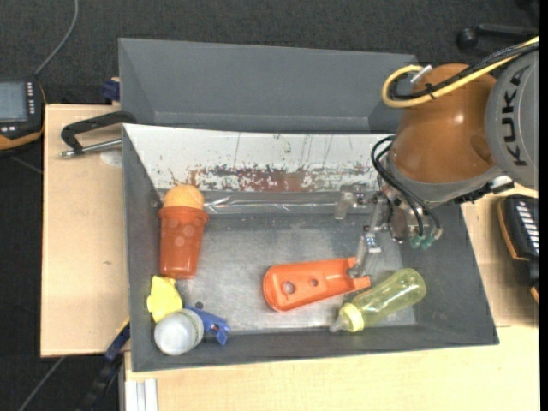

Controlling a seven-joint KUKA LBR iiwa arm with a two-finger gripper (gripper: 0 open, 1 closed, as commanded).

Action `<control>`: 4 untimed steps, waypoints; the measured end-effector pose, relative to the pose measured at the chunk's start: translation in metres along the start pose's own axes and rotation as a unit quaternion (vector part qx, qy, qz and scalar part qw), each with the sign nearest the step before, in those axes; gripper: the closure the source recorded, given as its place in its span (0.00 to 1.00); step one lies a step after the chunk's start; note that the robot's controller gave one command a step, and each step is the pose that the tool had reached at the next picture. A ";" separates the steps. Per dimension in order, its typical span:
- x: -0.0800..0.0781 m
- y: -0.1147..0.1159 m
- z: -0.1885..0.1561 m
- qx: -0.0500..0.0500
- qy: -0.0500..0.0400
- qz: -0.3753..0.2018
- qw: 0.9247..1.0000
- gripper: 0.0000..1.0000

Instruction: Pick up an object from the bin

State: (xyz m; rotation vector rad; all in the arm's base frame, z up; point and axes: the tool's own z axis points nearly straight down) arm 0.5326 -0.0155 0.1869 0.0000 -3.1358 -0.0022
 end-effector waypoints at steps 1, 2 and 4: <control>-0.002 0.000 -0.005 0.000 -0.004 0.000 1.000 0.00; 0.003 0.001 0.024 0.000 -0.006 -0.045 0.999 0.00; 0.014 0.028 0.116 0.001 -0.008 -0.176 0.984 1.00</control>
Offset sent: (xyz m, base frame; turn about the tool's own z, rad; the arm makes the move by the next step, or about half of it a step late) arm -0.0233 0.0056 -0.1169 -0.3471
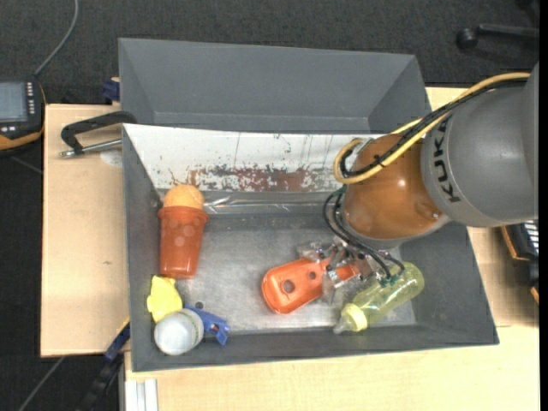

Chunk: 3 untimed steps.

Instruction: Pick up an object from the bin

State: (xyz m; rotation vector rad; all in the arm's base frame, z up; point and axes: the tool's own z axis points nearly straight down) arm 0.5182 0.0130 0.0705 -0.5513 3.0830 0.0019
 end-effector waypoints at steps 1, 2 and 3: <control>0.000 0.000 0.000 0.000 0.000 0.000 1.000 1.00; -0.002 0.001 -0.016 0.000 -0.001 -0.012 1.000 1.00; -0.007 0.003 -0.016 0.000 -0.002 -0.017 1.000 1.00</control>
Offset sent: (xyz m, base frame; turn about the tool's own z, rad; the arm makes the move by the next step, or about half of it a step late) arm 0.0023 0.0020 0.0298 -0.0443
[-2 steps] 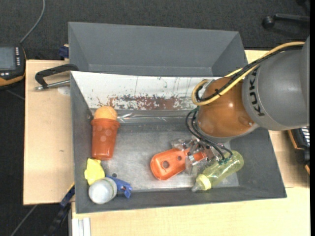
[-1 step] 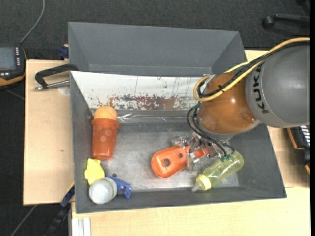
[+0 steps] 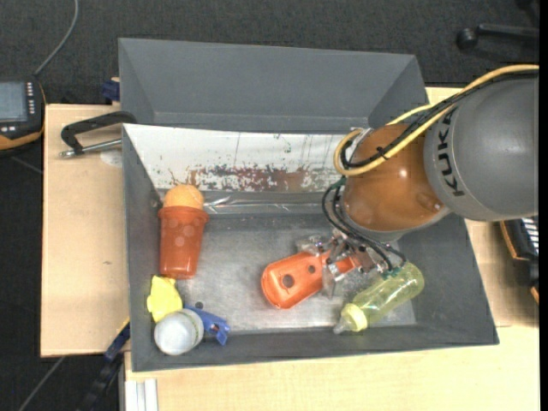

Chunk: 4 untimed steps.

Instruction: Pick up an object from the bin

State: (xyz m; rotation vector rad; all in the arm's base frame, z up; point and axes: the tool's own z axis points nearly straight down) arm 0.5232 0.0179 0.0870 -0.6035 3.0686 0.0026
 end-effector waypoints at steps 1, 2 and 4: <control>0.000 0.009 0.011 -0.001 0.001 -0.006 1.000 1.00; -0.007 0.013 0.010 -0.001 -0.001 -0.015 1.000 1.00; -0.008 0.010 -0.039 0.001 -0.007 -0.018 1.000 1.00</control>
Offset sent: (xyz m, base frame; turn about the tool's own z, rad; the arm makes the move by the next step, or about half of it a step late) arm 0.0052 0.0168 -0.0033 -0.0461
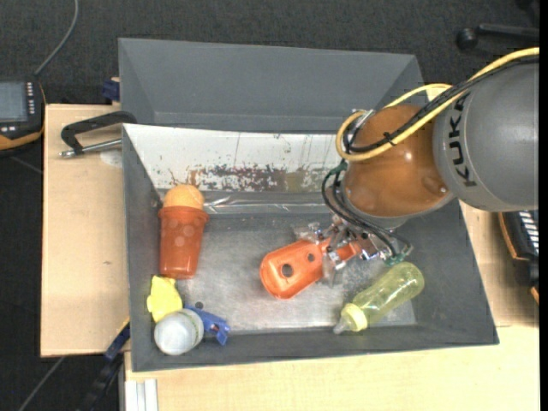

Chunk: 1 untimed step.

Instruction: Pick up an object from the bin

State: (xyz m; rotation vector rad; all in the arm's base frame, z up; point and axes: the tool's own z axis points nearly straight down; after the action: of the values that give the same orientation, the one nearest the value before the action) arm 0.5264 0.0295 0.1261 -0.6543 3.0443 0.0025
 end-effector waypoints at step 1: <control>-0.004 0.007 0.013 -0.004 0.009 -0.006 1.000 1.00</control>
Offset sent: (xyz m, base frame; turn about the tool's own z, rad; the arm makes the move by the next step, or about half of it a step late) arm 0.0039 0.0177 -0.0561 -0.0163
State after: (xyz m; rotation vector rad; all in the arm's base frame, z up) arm 0.5275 0.0372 0.1129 -0.6777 3.0589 0.0082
